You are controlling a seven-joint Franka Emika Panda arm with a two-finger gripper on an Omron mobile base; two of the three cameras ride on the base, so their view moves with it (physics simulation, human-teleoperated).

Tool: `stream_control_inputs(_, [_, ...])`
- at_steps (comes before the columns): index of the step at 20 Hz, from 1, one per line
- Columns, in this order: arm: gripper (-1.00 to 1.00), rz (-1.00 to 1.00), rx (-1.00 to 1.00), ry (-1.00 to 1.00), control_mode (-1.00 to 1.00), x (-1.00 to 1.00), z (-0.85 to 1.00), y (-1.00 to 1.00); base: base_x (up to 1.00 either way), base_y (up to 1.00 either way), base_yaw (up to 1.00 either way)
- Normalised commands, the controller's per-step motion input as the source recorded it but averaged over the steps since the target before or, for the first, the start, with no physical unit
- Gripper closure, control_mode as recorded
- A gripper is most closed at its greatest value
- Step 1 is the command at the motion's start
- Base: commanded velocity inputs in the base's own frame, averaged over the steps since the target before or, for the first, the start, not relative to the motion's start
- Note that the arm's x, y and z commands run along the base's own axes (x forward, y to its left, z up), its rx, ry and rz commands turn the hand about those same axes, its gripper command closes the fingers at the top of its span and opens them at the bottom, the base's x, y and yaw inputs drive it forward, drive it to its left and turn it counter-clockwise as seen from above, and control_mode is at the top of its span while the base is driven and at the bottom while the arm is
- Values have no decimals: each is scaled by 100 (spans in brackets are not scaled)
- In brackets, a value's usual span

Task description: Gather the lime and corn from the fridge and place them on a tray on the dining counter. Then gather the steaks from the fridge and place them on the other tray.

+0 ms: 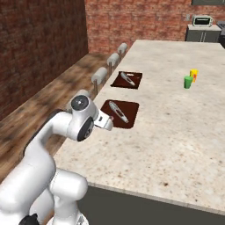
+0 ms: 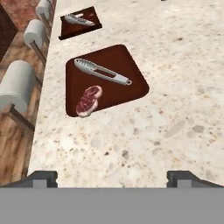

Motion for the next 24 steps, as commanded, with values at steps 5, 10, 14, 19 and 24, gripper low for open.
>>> stream_control_inputs(5, [-100, 1, 1, -5, -100, -100, 81, 6, 0, 0, 0])
stream_control_inputs(10, [-100, -1, 4, 0, -100, -90, 93, 8, 0, 0, 0])
stream_control_inputs(14, [-100, -1, 2, 2, -100, -85, 49, 12, 0, 0, 0])
stream_control_inputs(19, [-100, -1, -1, 6, -100, -15, -3, 28, 0, 0, 0])
stream_control_inputs(24, [-100, 1, -2, -1, 100, -5, 0, 5, -16, 0, -1])
